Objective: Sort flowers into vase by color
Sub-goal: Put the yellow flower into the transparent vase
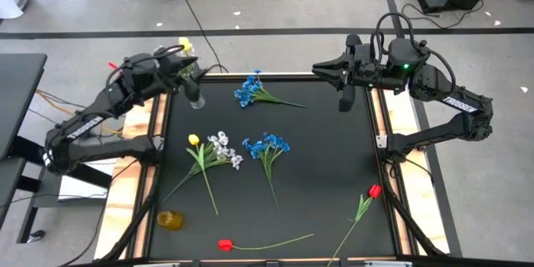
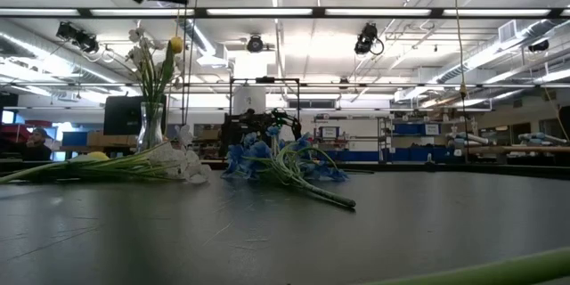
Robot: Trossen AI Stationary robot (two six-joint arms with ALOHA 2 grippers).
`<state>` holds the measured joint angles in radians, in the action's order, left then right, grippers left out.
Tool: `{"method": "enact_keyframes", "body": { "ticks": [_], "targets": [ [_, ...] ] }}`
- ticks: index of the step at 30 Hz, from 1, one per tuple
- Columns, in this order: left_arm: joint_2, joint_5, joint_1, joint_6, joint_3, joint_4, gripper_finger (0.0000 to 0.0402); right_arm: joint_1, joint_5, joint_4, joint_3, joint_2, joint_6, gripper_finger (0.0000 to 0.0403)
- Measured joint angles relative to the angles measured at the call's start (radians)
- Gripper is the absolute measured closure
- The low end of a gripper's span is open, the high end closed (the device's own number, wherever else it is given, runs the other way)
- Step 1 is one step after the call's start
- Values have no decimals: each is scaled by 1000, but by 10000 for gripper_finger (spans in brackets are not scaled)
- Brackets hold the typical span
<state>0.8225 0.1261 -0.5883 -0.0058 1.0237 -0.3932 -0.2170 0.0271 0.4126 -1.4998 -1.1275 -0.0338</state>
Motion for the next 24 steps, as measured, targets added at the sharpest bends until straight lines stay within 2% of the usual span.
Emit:
{"method": "enact_keyframes", "body": {
  "ticks": [4, 13, 17, 24],
  "targets": [
    [65, -3, 76, -6, 6, 94, 131, 0, 0, 0, 0, 0, 0, 342],
    [196, -109, 248, -33, 7, 374, 131, 0, 0, 0, 0, 0, 0, 342],
    [245, -148, 326, -33, 7, 449, 131, 0, 0, 0, 0, 0, 0, 342],
    [290, -151, 446, -38, 7, 510, 132, 0, 0, 0, 0, 0, 0, 342]
  ]
}}
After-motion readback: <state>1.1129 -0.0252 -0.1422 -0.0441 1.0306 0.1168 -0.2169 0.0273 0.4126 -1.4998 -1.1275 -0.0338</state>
